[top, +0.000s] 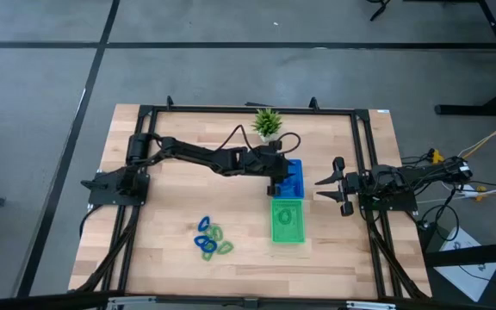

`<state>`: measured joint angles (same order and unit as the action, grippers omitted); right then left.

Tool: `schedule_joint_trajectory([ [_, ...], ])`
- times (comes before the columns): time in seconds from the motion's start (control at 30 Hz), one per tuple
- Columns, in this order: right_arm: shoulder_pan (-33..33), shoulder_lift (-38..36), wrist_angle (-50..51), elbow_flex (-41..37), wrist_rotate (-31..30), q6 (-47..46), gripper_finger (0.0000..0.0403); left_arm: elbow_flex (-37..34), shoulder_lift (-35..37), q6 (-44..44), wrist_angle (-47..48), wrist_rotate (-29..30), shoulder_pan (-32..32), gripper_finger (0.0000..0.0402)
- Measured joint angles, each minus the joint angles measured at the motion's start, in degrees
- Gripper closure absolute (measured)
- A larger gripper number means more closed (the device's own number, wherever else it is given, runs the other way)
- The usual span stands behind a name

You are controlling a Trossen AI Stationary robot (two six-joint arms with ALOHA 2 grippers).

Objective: Sort spring keychains
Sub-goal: Put the blue spring keychain into the blue bin

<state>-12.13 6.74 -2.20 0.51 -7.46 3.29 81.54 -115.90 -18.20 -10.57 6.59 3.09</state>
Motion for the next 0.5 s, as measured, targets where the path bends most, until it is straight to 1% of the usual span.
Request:
schedule_joint_trajectory([
  [0.2,-0.01,0.00,0.00,0.00,0.00,0.00,0.0267,0.07,1.70,-0.42,0.75,1.86,-0.44,0.0271],
  [0.5,0.01,0.00,-0.01,-0.01,0.00,0.00,0.0267,0.02,4.46,-0.11,2.58,1.90,-1.67,0.0274],
])
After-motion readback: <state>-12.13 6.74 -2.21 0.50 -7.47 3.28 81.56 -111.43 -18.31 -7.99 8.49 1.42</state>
